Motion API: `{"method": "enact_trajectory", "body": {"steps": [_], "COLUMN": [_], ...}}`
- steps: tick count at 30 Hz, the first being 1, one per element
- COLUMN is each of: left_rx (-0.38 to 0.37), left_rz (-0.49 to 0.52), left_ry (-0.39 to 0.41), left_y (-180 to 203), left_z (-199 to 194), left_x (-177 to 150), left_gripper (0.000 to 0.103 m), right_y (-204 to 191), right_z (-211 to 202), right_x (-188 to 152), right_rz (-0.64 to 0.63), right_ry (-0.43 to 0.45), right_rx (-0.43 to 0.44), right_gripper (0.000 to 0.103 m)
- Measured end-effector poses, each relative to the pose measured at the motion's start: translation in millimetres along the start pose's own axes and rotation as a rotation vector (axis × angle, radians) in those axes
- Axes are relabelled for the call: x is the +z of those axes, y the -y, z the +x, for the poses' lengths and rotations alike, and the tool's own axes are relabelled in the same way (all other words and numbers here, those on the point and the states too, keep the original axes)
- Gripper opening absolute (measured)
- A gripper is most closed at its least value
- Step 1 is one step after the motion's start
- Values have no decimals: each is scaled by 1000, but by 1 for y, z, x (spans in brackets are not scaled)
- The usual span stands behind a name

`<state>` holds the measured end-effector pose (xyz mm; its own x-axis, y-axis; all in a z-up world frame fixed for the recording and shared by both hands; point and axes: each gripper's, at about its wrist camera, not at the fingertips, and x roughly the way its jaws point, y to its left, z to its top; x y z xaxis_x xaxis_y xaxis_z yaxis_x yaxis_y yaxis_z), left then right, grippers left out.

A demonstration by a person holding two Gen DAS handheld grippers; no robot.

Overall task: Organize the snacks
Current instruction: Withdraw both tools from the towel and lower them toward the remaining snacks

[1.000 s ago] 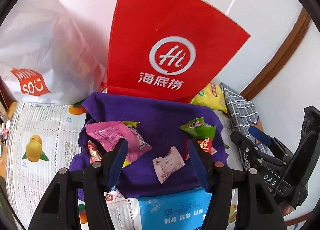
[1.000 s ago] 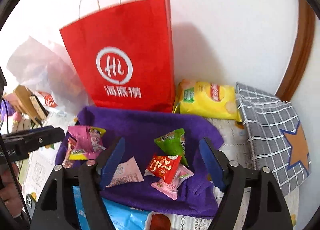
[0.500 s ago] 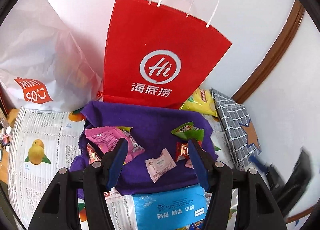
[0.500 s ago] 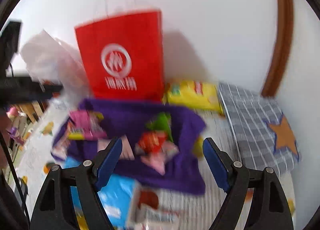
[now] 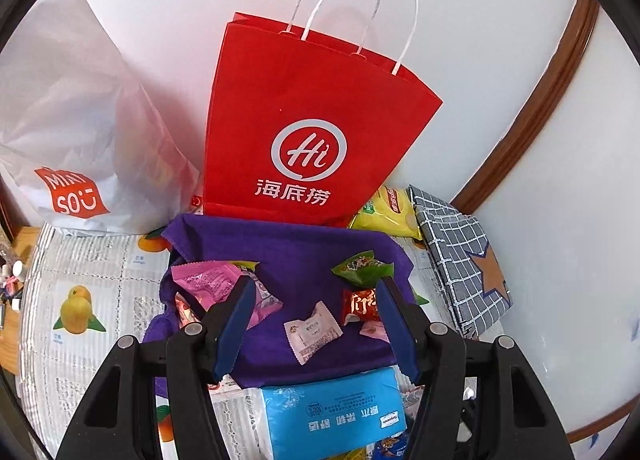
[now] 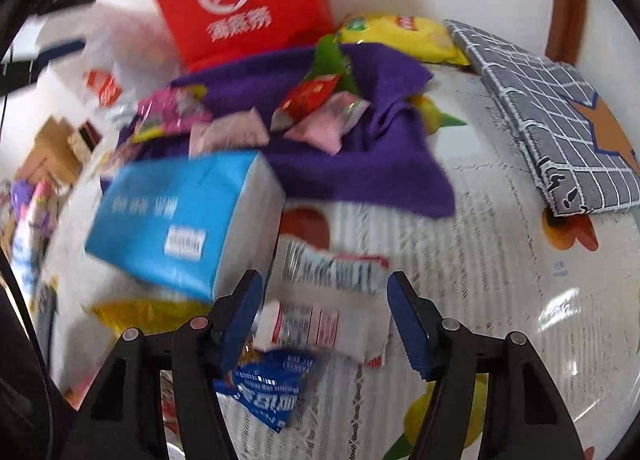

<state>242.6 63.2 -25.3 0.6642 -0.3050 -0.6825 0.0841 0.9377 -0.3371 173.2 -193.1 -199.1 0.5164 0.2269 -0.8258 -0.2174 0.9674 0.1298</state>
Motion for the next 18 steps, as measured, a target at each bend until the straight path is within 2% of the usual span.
{"method": "enact_trajectory", "body": {"steps": [4, 9, 12, 14, 16, 18], "left_rx": [-28, -31, -36, -37, -36, -34], "left_rz": [0, 28, 50, 59, 72, 77], "left_ry": [-1, -5, 10, 9, 10, 19], "left_y": [2, 12, 18, 21, 24, 26], "left_z": [-3, -2, -5, -6, -7, -8], "left_x": [0, -3, -5, -6, -7, -8], "left_gripper": [60, 61, 61, 61, 61, 61], "right_y": [-7, -4, -7, -3, 1, 5], "right_z": [14, 22, 24, 24, 20, 17], "right_x": [-8, -11, -10, -10, -11, -12], "right_rz": [-46, -46, -94, -86, -79, -80], "right_ry": [-14, 10, 28, 35, 48, 46], "right_rx": [-76, -112, -122, -108, -115, -113], "right_gripper": [71, 79, 80, 75, 63, 56]}}
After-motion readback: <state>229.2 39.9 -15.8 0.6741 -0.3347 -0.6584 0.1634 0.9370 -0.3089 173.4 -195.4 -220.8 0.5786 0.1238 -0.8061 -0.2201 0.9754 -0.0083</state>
